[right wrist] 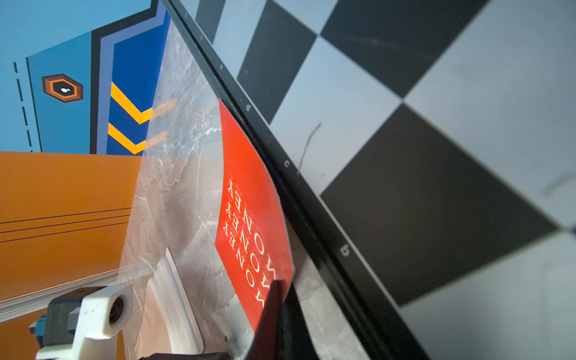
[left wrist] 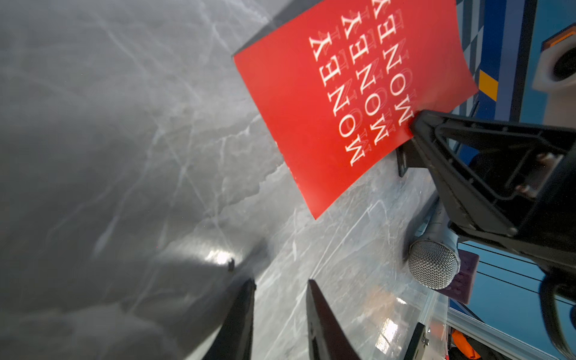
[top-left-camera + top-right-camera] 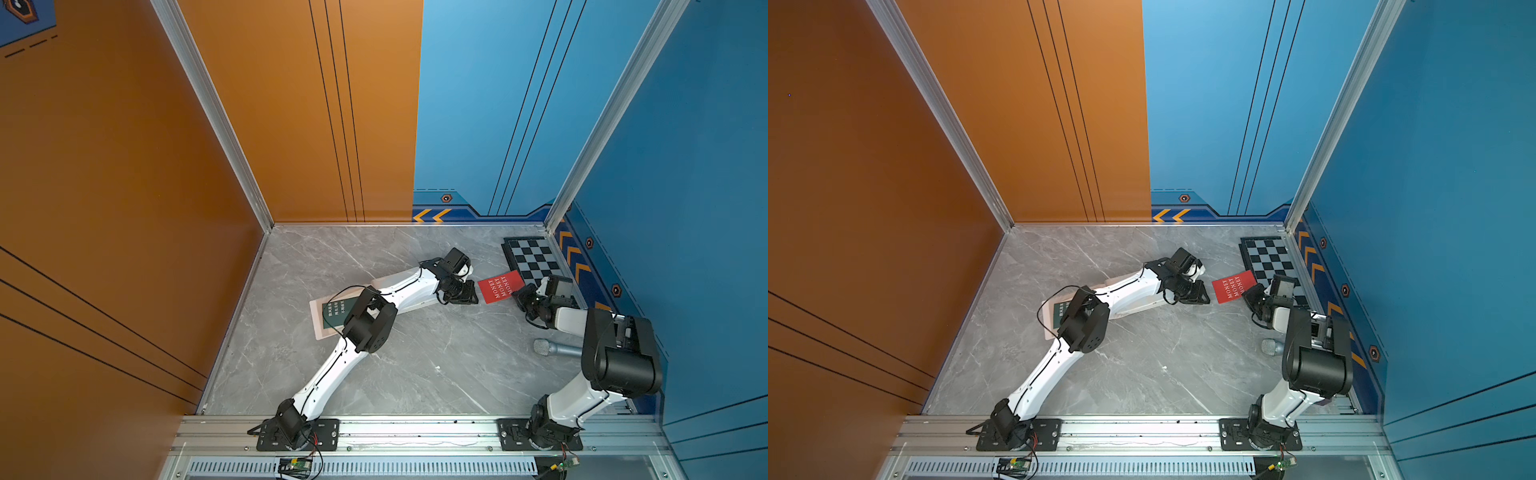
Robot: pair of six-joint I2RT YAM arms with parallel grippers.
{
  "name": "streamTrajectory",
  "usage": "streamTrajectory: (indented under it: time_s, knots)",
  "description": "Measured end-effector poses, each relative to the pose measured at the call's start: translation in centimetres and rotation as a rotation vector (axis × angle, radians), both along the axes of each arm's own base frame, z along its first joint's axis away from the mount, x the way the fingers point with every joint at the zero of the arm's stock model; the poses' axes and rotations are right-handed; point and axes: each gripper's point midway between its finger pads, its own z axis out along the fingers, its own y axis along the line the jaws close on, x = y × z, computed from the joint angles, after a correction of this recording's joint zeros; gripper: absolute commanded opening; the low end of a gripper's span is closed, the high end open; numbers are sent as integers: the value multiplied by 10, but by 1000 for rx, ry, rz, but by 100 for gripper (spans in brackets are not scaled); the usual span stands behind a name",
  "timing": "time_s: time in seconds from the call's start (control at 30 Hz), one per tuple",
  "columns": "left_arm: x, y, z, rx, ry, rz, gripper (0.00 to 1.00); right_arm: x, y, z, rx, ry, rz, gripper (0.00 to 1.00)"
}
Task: Place the photos into the photo albums
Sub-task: Pick up the photo at the center of the board.
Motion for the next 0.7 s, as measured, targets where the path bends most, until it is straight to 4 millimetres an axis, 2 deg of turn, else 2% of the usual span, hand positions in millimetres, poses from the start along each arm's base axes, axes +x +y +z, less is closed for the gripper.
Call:
streamTrajectory:
  time_s: [0.17,0.23,0.33,0.5,0.57,0.7]
  knots:
    - [0,7,10,5,-7,9,30,2,1,14,-4,-36,6,0]
    - [1,12,21,3,-13,16,30,2,4,25,-4,-58,18,0]
    - [6,20,49,-20,-43,25,32,10,14,52,4,-102,67,0]
    - [24,41,106,-79,-110,68,33,33,43,107,35,-218,203,0]
    - [32,57,125,-94,-134,93,34,38,59,127,57,-263,269,0]
    - [41,85,143,-92,-159,138,34,39,87,149,97,-314,376,0]
